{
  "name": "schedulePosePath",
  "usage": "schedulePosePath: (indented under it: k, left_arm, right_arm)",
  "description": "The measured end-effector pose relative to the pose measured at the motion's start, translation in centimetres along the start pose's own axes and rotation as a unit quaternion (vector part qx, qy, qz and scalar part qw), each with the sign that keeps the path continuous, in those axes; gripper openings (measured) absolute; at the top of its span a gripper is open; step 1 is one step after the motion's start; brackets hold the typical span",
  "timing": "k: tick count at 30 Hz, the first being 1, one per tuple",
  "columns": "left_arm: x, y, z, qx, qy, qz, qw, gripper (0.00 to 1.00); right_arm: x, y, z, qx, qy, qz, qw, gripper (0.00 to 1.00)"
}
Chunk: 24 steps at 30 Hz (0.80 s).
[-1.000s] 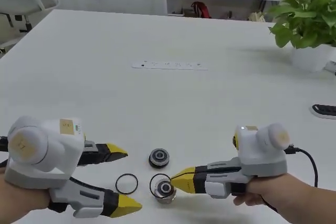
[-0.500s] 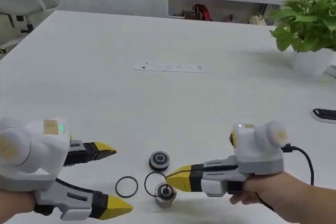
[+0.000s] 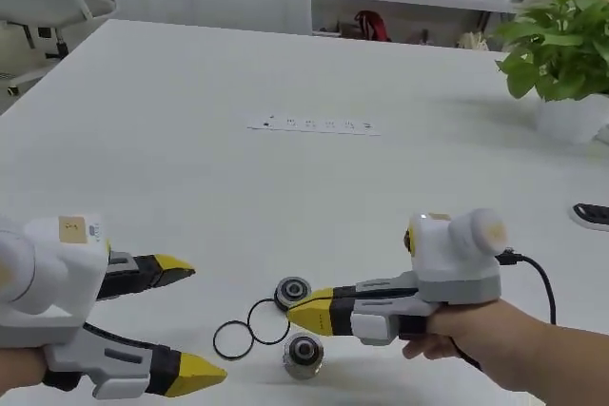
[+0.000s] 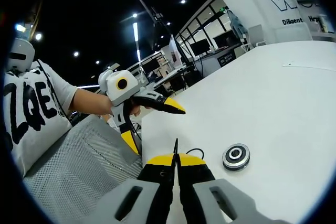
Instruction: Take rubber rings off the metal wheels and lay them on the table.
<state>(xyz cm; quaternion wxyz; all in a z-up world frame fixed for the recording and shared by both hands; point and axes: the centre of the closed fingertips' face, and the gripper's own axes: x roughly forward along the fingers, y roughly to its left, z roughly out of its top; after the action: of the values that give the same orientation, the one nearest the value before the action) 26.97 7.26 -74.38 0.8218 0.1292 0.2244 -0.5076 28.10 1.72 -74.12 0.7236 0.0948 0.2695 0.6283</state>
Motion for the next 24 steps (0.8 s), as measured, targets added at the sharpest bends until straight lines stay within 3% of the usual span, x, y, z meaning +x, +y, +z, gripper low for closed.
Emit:
schedulePosePath:
  k: [13,24]
  left_arm:
    - [-0.5,0.6,-0.1,0.001,-0.001,0.011,0.9999,0.74]
    - [-0.9,0.9,-0.6,-0.004,0.0,0.019,0.9998,0.74]
  right_arm:
    - [1.4,0.2,0.6,-0.003,0.006,0.008,0.9999,0.0]
    - [2.5,0.2,0.0,0.001,0.019,0.009,0.9998,0.0]
